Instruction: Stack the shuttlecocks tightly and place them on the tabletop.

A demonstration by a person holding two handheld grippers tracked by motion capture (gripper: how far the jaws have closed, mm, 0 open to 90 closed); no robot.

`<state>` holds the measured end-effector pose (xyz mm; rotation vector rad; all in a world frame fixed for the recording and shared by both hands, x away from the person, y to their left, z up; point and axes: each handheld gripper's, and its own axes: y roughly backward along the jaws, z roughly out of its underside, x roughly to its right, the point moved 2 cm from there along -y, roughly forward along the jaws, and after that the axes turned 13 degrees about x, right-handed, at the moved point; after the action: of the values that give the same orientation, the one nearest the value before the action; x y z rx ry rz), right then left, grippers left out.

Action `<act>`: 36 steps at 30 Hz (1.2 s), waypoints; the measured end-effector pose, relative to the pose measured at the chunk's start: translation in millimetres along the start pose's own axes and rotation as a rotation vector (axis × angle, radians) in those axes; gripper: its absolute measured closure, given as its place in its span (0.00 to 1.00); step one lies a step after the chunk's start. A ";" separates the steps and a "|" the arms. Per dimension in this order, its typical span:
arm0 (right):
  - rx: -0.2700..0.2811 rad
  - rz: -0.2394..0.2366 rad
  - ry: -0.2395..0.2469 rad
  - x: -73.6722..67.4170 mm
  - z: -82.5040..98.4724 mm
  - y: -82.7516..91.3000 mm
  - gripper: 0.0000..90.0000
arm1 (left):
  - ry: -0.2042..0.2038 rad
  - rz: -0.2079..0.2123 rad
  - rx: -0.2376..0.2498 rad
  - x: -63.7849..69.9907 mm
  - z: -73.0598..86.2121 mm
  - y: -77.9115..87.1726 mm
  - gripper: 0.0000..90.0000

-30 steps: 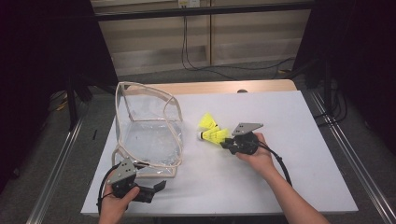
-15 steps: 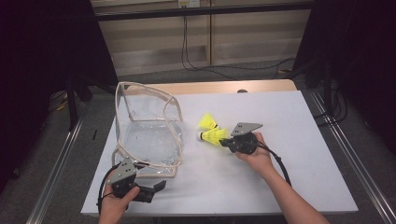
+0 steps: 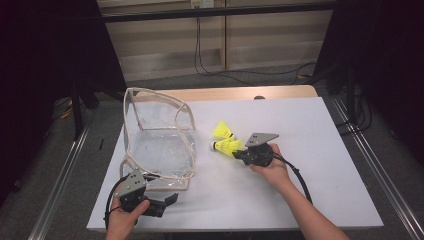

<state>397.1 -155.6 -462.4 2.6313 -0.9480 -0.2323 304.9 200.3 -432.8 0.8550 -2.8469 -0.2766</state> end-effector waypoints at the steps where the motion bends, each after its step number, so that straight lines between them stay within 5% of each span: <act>1: 0.005 0.002 -0.005 0.0 -0.5 0.1 0.98 | -0.001 -0.001 -0.002 -0.1 0.0 0.0 0.04; 20: -0.003 -0.001 -0.017 -2.3 0.2 0.3 0.86 | -0.004 -0.003 -0.005 0.3 -0.2 -0.1 0.04; 36: -0.010 0.042 -0.030 2.7 -3.2 11.1 0.64 | -0.009 -0.006 -0.005 0.2 -0.5 0.9 0.04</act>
<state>393.4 -164.5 -455.5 2.6028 -1.0078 -0.2670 304.4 200.8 -432.1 0.8634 -2.8511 -0.2882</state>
